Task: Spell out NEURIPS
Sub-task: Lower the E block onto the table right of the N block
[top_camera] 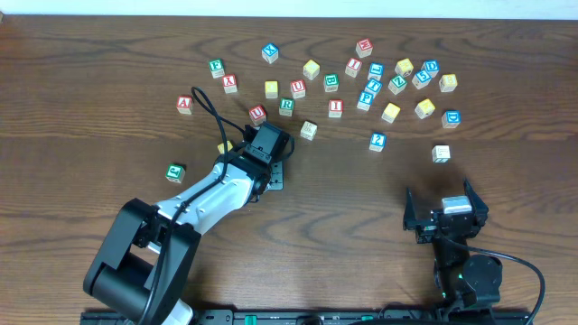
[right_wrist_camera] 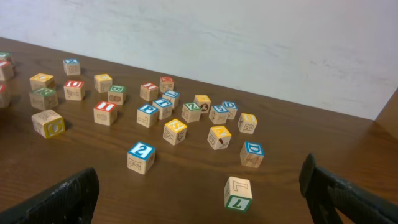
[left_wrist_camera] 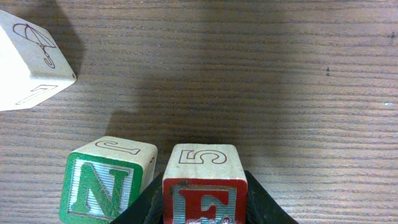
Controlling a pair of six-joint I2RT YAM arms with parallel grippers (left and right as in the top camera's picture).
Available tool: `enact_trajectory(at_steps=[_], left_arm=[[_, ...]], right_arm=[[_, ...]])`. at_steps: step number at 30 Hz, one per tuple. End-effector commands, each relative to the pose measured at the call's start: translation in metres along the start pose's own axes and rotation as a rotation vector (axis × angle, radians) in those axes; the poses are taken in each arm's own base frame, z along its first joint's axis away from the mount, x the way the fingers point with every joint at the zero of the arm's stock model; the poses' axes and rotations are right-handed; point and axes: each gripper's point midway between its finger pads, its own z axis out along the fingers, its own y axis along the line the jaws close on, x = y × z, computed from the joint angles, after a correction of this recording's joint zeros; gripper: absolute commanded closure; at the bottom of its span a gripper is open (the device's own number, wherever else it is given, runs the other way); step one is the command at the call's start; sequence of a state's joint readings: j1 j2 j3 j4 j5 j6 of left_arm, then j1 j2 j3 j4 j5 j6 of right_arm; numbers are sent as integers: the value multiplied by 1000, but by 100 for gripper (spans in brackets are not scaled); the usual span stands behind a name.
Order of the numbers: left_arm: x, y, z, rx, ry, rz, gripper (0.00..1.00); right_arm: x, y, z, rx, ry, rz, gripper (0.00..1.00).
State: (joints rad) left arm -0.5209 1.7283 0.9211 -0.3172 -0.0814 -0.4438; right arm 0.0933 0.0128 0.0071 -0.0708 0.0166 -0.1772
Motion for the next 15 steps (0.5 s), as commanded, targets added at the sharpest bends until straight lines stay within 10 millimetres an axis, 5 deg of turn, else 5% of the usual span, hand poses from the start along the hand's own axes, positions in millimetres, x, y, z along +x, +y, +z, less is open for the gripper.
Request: enact_trajectory(at_steps=[1,15], left_arm=[[7,6,5,-28,17,18,73],[7,6,5,-28,17,19,61]], right_arm=[[1,-2,0,8,2,-6,1],[1,-2,0,8,2,-6,1]])
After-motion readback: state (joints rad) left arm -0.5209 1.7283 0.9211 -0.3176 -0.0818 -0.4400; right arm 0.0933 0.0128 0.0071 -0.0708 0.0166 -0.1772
